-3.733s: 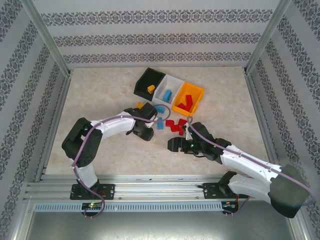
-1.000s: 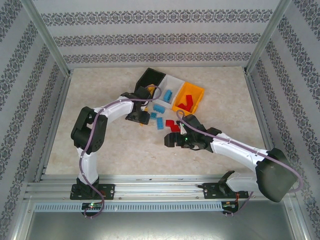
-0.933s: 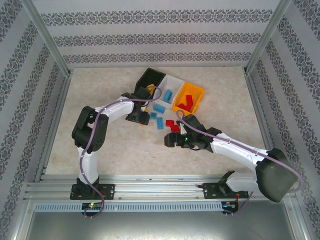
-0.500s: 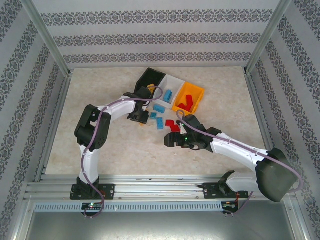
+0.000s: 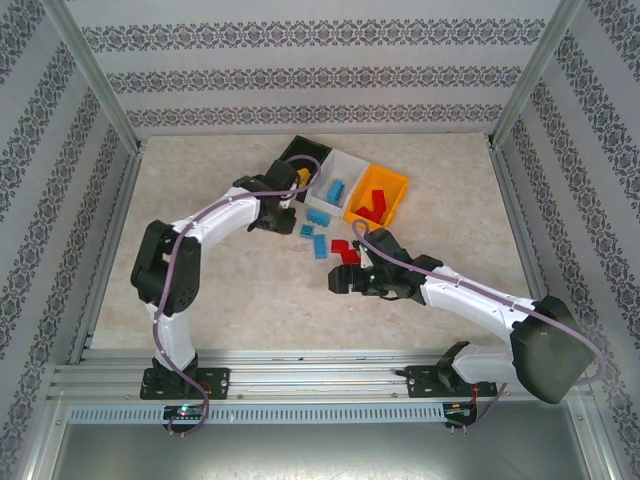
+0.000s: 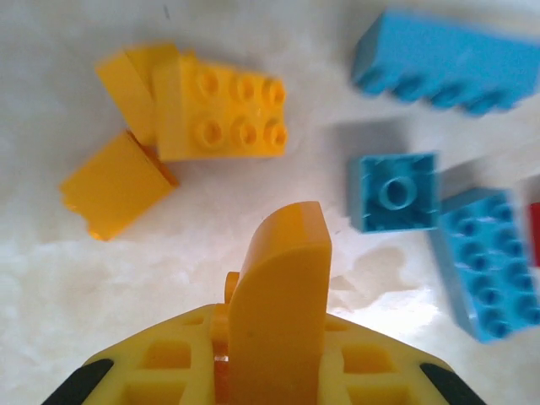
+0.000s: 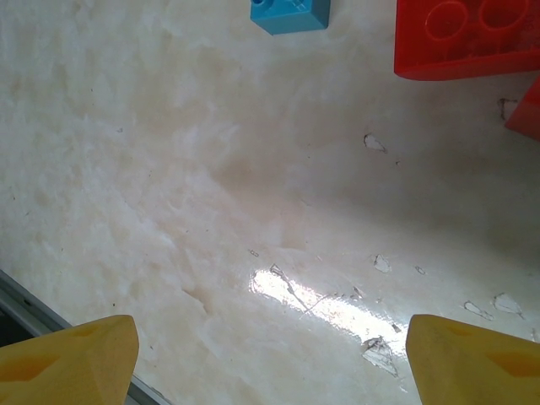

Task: Sort the legos into containers by color

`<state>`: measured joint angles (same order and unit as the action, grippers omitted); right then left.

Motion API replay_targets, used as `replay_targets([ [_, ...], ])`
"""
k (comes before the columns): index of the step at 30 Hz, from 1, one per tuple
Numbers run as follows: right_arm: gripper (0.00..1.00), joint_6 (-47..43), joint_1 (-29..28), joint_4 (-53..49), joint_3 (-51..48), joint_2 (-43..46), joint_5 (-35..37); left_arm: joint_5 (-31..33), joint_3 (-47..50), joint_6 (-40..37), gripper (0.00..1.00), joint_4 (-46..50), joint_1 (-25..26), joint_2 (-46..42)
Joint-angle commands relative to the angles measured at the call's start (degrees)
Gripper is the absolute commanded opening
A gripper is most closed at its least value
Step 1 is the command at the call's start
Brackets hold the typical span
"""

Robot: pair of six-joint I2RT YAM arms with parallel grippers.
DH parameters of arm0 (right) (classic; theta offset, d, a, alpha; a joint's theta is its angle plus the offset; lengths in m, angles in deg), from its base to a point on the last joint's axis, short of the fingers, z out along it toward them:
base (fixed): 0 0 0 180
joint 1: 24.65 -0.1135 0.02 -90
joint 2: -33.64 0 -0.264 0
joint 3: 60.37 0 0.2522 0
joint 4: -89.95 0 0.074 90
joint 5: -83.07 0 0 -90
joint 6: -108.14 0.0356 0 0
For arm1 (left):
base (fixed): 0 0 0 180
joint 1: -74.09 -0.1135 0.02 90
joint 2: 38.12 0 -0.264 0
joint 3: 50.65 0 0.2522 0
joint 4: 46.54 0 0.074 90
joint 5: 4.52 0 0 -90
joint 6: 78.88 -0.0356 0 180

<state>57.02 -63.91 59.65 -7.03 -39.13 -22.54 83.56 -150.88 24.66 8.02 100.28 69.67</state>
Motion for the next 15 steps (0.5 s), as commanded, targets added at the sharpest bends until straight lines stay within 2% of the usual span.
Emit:
replay_targets([
  [1, 0.83, 0.41, -0.32, 1.81, 0.68, -1.12, 0.51, 0.99, -6.65, -1.85, 0.19, 1.81, -1.45, -2.26],
  [10, 0.83, -1.05, 0.09, 1.38, 2.14, -1.50, 0.09, 5.99, -26.21, -7.22, 0.20, -0.87, -3.23, 9.75],
  [15, 0.83, -2.39, 0.84, 1.79, 2.79, -0.96, -0.24, 6.69, -35.47, -7.87, 0.20, -2.46, -3.78, 18.23],
])
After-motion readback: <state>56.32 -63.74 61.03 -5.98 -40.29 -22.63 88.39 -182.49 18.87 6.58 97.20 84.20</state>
